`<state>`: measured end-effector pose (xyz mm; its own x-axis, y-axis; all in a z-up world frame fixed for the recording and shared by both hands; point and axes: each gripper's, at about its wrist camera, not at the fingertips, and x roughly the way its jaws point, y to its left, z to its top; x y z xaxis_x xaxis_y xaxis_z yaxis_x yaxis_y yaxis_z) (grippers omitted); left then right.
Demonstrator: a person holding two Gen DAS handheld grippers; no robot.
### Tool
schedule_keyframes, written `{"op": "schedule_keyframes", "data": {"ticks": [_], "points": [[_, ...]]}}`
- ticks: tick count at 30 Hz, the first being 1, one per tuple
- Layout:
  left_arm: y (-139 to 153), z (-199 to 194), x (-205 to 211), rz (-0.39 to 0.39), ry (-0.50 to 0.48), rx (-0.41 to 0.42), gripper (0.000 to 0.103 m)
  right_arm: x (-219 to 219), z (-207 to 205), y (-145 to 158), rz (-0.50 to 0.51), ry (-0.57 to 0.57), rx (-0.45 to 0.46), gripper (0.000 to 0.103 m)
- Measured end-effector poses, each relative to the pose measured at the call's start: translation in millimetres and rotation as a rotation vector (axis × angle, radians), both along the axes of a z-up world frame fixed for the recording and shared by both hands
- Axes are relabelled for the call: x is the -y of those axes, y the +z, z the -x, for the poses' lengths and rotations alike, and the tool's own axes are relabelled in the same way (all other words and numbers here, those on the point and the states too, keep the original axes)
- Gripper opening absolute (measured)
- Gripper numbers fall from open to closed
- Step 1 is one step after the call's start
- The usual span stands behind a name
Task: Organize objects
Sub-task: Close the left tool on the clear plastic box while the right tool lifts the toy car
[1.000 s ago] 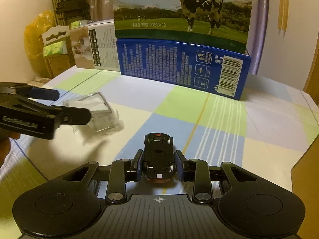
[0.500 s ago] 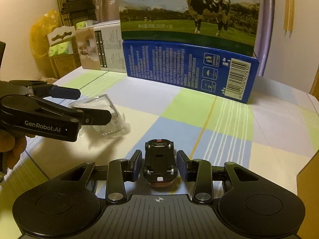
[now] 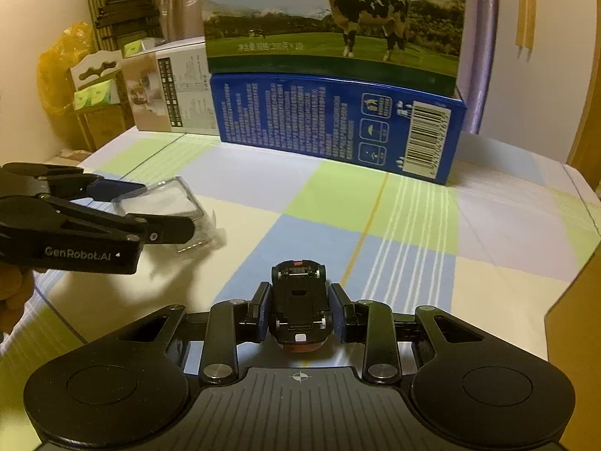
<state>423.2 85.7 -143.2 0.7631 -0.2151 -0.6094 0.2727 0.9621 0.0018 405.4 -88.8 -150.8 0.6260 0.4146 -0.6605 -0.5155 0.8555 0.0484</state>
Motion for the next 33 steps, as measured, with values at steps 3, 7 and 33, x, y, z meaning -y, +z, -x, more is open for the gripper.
{"op": "schedule_keyframes", "data": {"ticks": [3, 7, 33], "points": [[1, 3, 3, -0.016, 0.005, -0.010, 0.065, 2, 4, 1, -0.007, -0.006, -0.006, 0.029], [4, 9, 6, -0.020, 0.023, -0.030, 0.064, 5, 12, 4, -0.012, -0.014, -0.022, 0.029], [17, 189, 27, -0.055, -0.018, -0.141, 0.065, 33, 159, 17, 0.076, -0.017, -0.194, 0.041]]}}
